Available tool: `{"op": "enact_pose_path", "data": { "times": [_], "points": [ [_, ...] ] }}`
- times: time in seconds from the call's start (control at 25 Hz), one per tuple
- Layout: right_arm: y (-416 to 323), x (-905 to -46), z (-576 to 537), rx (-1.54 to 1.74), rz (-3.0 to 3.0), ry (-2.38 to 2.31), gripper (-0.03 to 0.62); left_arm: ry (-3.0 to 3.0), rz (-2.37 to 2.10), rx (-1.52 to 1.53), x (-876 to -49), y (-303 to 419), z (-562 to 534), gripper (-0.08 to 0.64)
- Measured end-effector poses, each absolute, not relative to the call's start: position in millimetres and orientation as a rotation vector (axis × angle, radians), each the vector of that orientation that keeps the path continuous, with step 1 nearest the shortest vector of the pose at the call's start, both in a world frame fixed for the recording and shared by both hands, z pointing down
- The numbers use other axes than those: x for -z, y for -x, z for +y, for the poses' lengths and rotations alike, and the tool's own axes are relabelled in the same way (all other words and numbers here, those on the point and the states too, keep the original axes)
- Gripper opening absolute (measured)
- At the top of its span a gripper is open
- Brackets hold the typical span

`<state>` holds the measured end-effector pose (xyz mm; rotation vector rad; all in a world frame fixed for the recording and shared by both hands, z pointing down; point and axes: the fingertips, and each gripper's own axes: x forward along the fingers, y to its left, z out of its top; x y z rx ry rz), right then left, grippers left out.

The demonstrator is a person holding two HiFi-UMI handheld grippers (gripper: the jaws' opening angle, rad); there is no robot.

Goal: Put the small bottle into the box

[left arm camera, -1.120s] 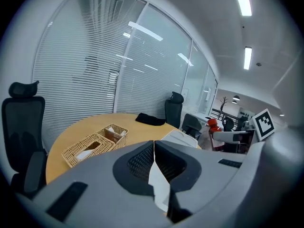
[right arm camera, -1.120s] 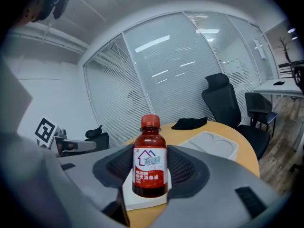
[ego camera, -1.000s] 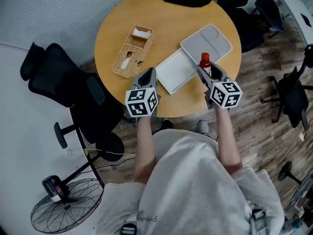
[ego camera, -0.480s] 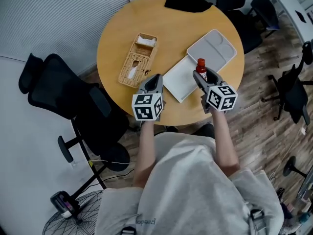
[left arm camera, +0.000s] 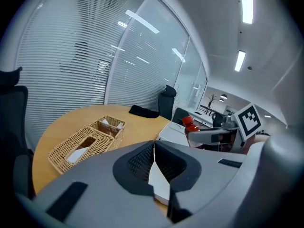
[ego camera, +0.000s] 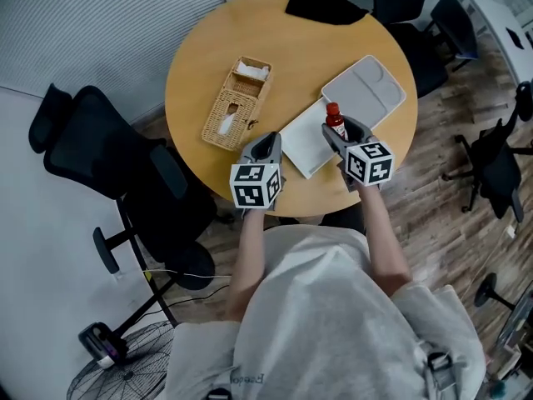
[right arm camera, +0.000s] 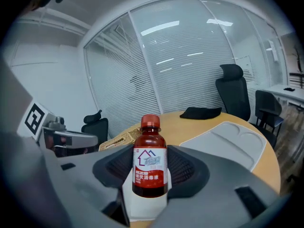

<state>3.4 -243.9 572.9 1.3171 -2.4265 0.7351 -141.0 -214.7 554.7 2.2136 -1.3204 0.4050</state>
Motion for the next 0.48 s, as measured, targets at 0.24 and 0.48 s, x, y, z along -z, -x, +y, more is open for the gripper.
{"op": "enact_pose_path", "data": {
  "times": [0.24, 0.48],
  "points": [
    [1.2, -592.0, -257.1, -0.613, -2.362, -1.072, 0.224, -2.266, -1.306, -0.462, -558.1, 129.0, -210.9, 0.029],
    [7.3, -608.2, -254.5, -0.485, -2.270, -0.847, 0.224, -2.264, -1.309, -0.436, -560.3, 133.8, -209.4, 0.029]
  ]
}}
